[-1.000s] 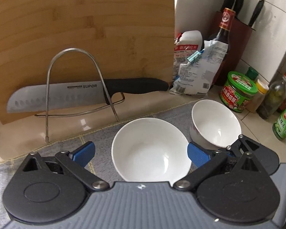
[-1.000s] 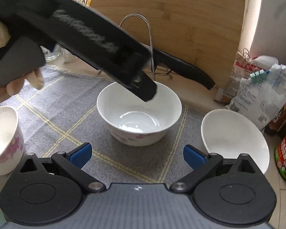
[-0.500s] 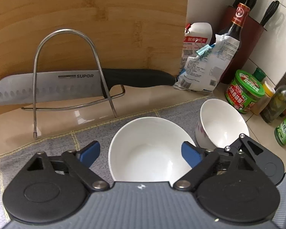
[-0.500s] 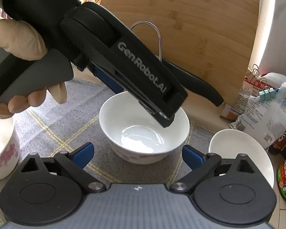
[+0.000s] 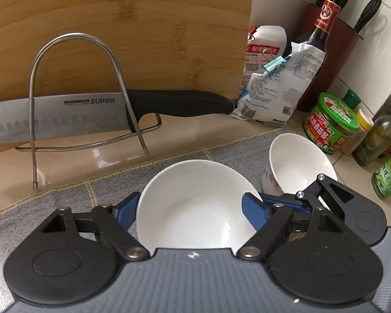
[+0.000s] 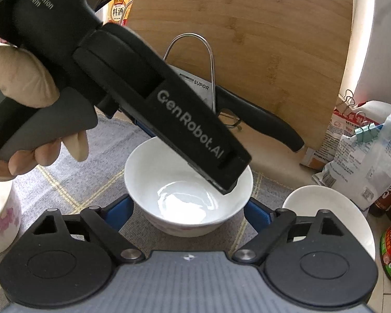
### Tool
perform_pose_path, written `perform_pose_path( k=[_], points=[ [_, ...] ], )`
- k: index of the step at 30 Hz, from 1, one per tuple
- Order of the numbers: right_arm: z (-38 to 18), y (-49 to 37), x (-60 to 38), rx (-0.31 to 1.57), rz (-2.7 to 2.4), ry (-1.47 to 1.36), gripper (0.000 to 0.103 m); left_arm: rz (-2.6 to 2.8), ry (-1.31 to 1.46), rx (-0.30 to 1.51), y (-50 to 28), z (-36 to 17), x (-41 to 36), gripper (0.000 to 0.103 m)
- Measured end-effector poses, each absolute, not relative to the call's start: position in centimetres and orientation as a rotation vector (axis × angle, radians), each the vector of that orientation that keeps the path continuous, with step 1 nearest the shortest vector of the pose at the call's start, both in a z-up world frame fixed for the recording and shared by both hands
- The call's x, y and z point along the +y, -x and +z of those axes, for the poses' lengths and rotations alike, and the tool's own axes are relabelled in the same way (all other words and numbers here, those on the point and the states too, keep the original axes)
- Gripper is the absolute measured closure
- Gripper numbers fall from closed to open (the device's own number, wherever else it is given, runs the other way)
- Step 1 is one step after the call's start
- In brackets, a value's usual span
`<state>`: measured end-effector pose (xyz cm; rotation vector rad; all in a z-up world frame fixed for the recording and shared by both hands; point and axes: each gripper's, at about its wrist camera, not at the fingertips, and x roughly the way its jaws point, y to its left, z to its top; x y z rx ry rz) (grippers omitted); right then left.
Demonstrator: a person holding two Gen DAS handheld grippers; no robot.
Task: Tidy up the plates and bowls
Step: 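Lift the bowl with the left gripper and carry it over the placed bowl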
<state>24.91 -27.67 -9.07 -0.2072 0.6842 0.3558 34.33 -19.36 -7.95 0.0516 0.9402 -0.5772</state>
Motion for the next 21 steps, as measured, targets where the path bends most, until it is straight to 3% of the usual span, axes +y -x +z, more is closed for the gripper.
perform_pose_path(
  k=[21],
  points=[
    [-8.75, -24.82, -27.9, 0.69, 0.367, 0.184, 0.01, -0.58, -0.037, 0.938, -34.08, -7.85, -19.13, 0.022]
  ],
)
